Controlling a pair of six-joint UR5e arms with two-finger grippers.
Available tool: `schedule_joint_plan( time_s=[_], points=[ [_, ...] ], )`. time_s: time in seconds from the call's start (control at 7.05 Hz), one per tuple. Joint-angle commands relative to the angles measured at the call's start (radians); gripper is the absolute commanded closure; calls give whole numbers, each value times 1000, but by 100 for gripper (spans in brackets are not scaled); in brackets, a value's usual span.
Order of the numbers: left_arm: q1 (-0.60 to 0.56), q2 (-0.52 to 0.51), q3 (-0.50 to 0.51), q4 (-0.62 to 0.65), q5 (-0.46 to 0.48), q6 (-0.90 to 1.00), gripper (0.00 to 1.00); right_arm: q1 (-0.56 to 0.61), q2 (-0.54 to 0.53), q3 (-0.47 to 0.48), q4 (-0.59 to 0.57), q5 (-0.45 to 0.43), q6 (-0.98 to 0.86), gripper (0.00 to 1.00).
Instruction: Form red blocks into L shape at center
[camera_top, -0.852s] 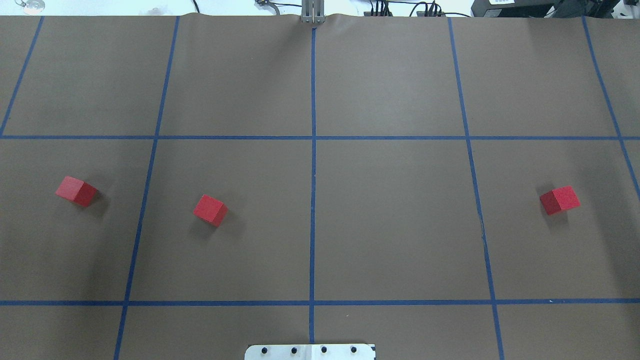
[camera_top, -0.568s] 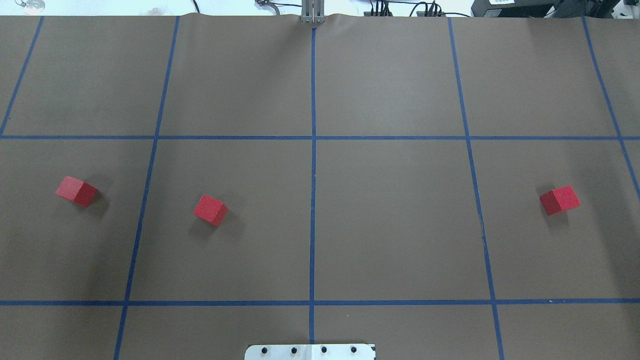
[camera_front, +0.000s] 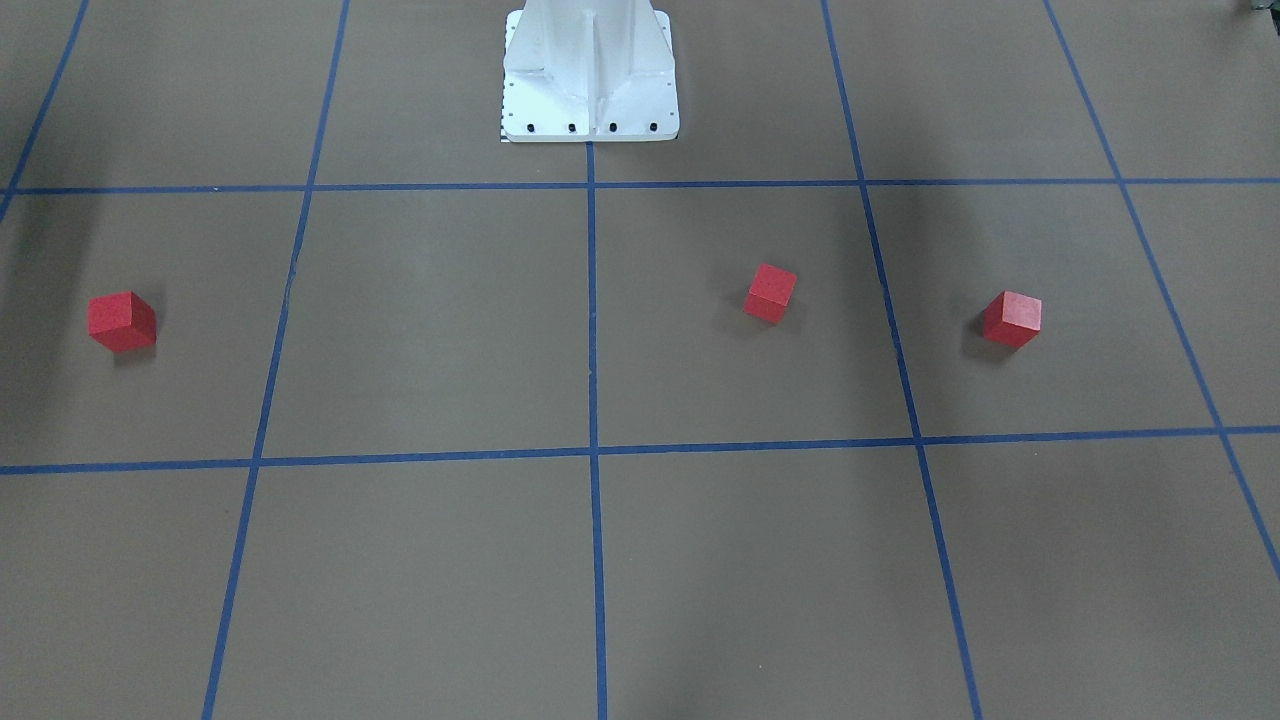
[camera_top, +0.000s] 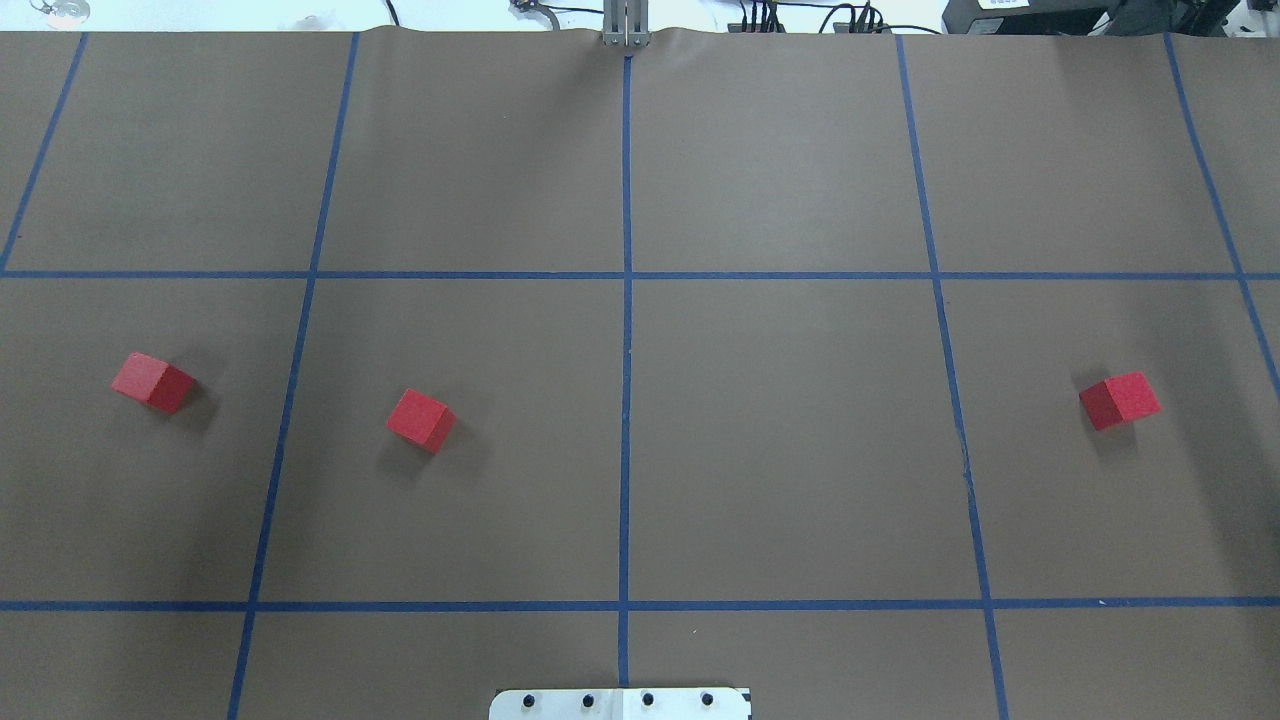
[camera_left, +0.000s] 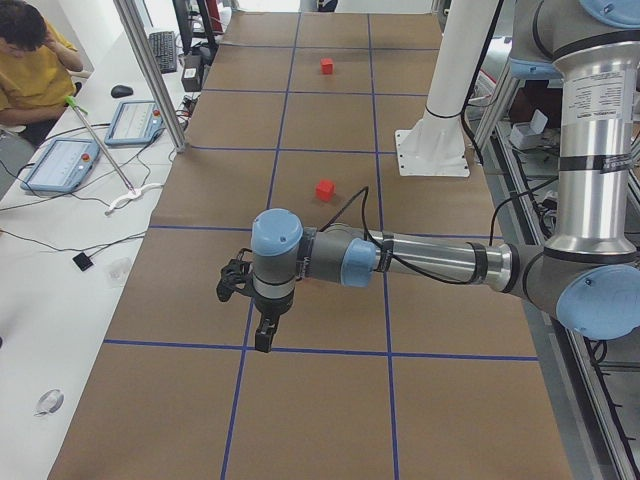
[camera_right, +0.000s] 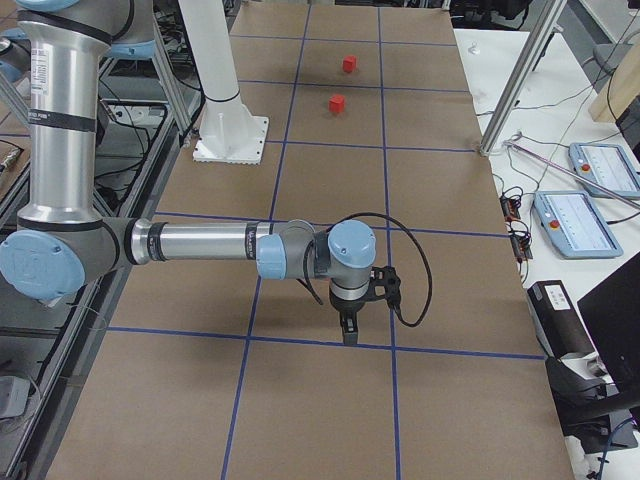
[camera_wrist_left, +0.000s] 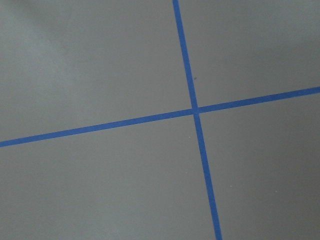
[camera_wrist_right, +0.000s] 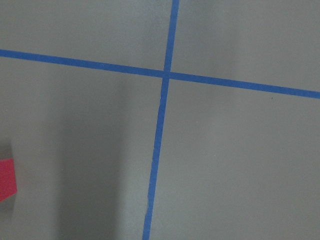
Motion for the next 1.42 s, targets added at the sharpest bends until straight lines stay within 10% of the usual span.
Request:
schedule_joint_plan(
  time_s=[0.0, 0.99, 1.28],
  points=[
    [1, -17, -6, -3, 6, -11, 0, -1, 5, -7, 182, -4, 2, 0],
    [4, -132, 60, -195, 9, -8, 0, -34, 34, 9, 224, 95, 109, 1],
    [6, -119, 66, -233, -142, -8, 0, -155, 32, 75, 225, 87, 328, 1]
  ],
)
